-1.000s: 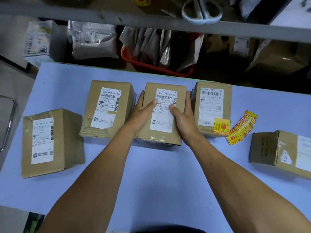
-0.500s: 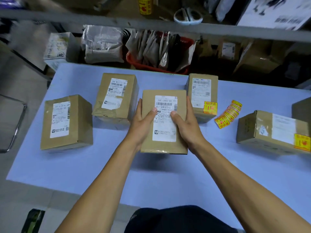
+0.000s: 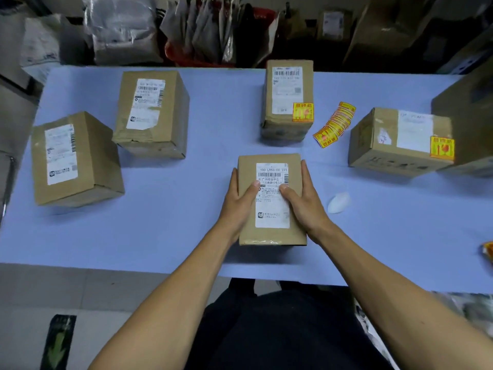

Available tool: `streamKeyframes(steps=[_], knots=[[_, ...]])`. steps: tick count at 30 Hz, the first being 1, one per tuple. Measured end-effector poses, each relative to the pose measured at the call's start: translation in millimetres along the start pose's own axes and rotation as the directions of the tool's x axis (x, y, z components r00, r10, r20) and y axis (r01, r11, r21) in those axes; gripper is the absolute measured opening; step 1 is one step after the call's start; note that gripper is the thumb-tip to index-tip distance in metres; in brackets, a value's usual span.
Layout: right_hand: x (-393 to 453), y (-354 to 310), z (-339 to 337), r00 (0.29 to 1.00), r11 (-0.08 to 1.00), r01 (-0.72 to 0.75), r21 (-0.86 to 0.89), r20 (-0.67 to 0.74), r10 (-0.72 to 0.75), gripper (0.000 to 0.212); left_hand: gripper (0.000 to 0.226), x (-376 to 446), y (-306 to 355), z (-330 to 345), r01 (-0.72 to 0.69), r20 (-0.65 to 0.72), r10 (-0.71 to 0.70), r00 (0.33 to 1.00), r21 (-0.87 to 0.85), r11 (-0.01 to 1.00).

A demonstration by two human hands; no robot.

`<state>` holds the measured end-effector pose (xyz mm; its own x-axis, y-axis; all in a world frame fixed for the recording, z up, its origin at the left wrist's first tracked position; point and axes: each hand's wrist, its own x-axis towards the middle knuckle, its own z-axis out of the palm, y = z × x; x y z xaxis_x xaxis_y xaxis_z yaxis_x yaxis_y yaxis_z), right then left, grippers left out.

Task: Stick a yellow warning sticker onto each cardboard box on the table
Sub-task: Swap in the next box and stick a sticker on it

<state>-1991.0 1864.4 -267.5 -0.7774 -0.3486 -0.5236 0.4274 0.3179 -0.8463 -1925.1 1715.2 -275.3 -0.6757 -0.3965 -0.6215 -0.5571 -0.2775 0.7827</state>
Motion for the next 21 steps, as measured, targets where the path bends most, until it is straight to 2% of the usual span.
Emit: streamKeyframes(steps=[7, 11, 13, 15, 17, 18, 19, 21], knots=[[12, 3, -7, 1.000, 1.000, -0.009, -0.007, 0.013, 0.009, 0.086, 0.075, 7, 2, 9, -0.041, -0.027, 0.043, 0.999, 0.069, 0.997], [15, 4, -8, 1.000, 1.000, 0.004, -0.019, 0.020, -0.003, 0.083, 0.084, 8, 2, 9, -0.031, -0.033, 0.034, 0.999, 0.103, 0.994], [16, 5, -9, 1.000, 0.999, 0.004, -0.052, 0.026, -0.003, 0.085, 0.090, 7, 6, 9, -0.025, -0.046, 0.035, 0.998, 0.199, 0.980], [16, 2, -13, 1.000, 0.997, -0.023, -0.076, 0.016, 0.024, 0.088, 0.093, 6, 11, 7, -0.082, -0.083, 0.119, 0.989, 0.360, 0.929], [17, -1, -22, 0.995, 0.995, -0.076, -0.066, -0.068, 0.071, 0.083, 0.095, 8, 20, 2, -0.231, -0.049, 0.304, 0.951, 0.536, 0.812], [19, -2, -27, 0.990, 0.995, -0.088, -0.045, -0.116, 0.083, 0.078, 0.091, 10, 25, 0, -0.326, 0.023, 0.405, 0.914, 0.637, 0.699], [21, -3, -33, 0.984, 0.995, -0.086, -0.044, -0.160, 0.078, 0.072, 0.084, 12, 31, 0, -0.410, 0.132, 0.479, 0.868, 0.736, 0.539], [29, -4, -45, 0.968, 0.984, -0.097, -0.151, -0.243, 0.058, 0.061, 0.073, 18, 37, 4, -0.517, 0.374, 0.482, 0.792, 0.832, 0.204]])
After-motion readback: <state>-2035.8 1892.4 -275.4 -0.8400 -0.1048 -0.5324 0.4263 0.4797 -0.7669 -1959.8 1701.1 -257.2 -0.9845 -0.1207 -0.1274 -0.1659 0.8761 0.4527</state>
